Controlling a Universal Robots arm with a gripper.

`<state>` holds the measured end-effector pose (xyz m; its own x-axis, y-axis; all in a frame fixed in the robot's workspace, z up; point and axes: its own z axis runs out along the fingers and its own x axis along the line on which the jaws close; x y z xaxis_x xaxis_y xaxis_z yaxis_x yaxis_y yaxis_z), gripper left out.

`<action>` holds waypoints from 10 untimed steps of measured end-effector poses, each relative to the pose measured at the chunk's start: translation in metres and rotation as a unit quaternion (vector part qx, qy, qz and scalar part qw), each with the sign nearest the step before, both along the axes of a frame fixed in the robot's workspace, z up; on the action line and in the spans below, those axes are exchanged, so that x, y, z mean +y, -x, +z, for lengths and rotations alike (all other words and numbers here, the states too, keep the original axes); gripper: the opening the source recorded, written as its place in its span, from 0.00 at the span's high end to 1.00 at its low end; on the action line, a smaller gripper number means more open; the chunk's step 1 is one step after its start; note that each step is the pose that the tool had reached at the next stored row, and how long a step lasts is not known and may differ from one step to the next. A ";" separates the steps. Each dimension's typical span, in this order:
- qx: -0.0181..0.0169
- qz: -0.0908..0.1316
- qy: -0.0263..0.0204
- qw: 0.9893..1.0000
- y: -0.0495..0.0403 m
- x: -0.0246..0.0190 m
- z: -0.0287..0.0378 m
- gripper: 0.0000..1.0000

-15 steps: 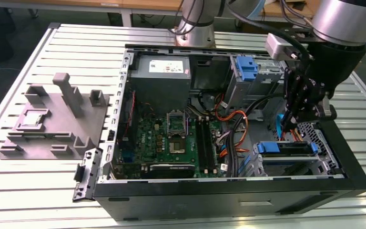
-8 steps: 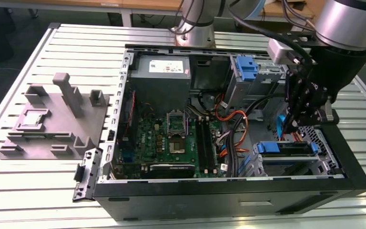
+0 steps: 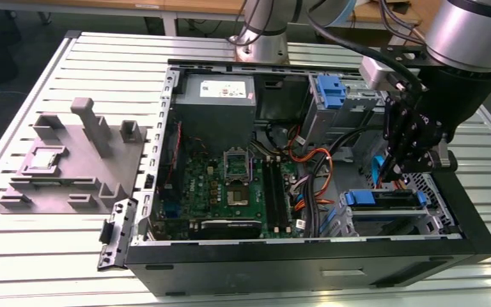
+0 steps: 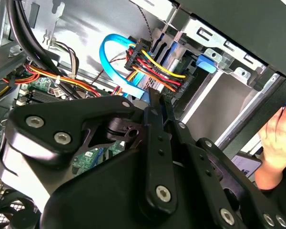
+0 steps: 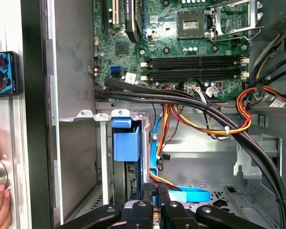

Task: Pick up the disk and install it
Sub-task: 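Insert the second disk wire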

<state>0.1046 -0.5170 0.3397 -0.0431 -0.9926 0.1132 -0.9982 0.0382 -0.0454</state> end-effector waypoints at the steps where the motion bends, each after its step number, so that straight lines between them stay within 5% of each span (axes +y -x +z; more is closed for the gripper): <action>1: 0.000 0.000 0.000 1.000 0.0000 0.0000 0.0000 0.84; 10: 0.000 0.000 0.000 1.000 0.0000 -0.0001 0.0000 0.84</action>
<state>0.1046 -0.5171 0.3397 -0.0431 -0.9926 0.1132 -0.9982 0.0382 -0.0455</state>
